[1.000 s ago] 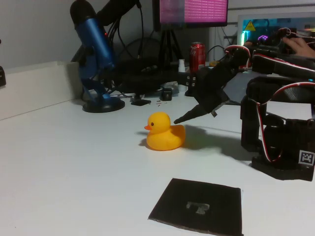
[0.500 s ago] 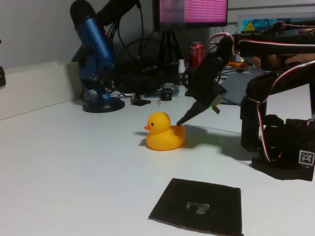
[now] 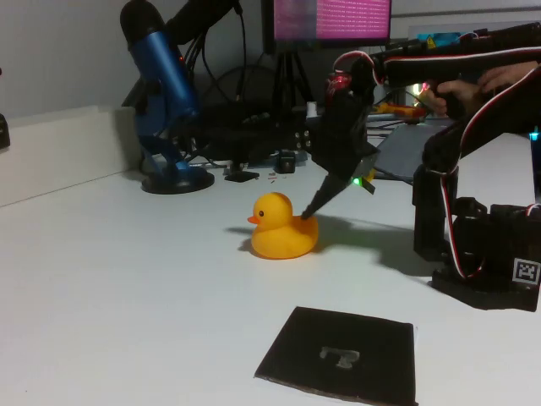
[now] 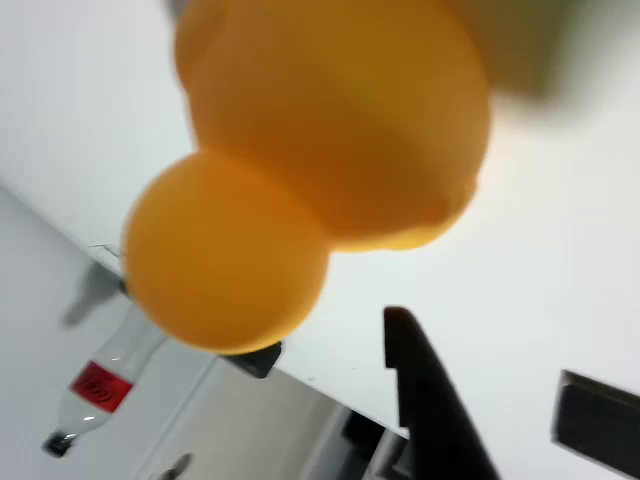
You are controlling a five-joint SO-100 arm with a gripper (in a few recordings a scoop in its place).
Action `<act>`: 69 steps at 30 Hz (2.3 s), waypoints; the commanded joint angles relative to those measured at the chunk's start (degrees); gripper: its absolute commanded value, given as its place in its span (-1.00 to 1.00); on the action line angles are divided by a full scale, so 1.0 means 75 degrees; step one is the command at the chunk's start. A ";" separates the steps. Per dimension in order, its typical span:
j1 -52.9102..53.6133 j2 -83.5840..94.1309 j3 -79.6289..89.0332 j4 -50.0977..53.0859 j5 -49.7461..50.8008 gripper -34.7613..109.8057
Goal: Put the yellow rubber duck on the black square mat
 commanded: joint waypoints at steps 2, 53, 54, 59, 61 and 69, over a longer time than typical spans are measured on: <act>-0.0070 -0.0340 -0.0598 0.0023 0.0047 0.19; -0.0164 -0.3727 -0.2016 0.0035 0.0082 0.13; -0.0164 -0.3727 -0.2004 0.0035 0.0082 0.09; -0.0164 -0.3680 -0.2004 0.0035 0.0082 -0.09; -0.0164 -0.3668 -0.1992 0.0023 0.0070 -0.15; -0.0141 -0.3656 -0.1980 0.0023 0.0047 -0.25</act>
